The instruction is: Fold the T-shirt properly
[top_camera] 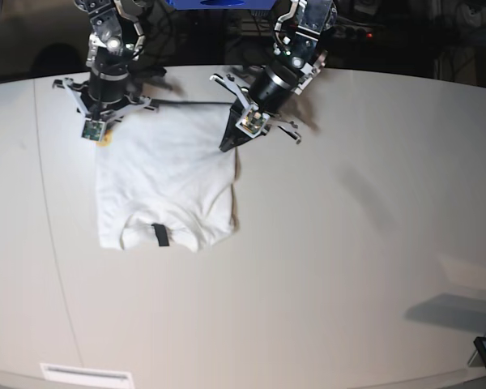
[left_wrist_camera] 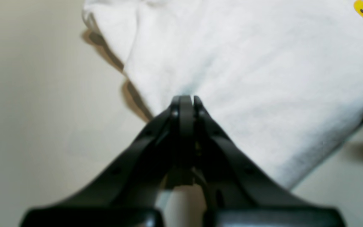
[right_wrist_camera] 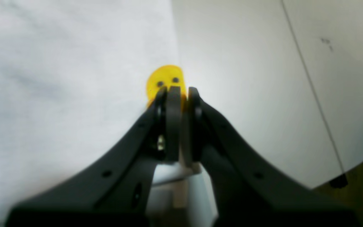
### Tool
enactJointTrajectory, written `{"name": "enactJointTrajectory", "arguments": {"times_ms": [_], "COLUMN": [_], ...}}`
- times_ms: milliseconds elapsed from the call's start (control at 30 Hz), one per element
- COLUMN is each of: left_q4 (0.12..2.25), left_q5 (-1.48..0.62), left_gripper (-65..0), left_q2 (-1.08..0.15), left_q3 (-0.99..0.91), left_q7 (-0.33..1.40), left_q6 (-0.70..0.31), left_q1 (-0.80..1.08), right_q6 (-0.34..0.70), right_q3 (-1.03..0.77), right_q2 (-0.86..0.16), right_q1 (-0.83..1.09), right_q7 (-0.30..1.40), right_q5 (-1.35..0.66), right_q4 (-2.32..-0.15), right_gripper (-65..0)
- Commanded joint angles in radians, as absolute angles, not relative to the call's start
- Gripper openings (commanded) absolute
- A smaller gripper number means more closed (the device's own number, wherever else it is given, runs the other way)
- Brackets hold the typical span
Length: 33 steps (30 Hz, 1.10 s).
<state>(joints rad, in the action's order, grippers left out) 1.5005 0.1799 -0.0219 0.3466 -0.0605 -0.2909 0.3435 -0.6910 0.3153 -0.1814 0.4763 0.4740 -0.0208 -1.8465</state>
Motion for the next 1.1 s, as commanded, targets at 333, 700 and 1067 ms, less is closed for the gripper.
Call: {"name": "enactJointTrajectory", "arguments": {"times_ms": [333, 700, 1067], "left_q4": [1.638, 1.897, 1.839], "left_q5": [0.189, 0.191, 0.199], "left_gripper": [-65.0, -65.0, -65.0], "left_q2": [-0.028, -0.028, -0.119], "left_q3": [0.325, 0.302, 0.298], "left_q7": [-0.03, -0.033, -0.496], "left_q6": [-0.282, -0.282, -0.065], "left_q1": [0.363, 0.392, 0.641], "right_q6": [-0.698, -0.698, -0.698], "right_q3": [0.286, 0.275, 0.265], "right_q2": [-0.189, -0.254, -0.255], "right_q1": [0.475, 0.501, 0.665], "right_q7": [0.449, 0.154, -0.248], "right_q5": [-0.002, 0.001, 0.001], "right_q4": [-1.839, -1.863, -1.759], "right_gripper": [-60.1, -64.9, -64.9]}}
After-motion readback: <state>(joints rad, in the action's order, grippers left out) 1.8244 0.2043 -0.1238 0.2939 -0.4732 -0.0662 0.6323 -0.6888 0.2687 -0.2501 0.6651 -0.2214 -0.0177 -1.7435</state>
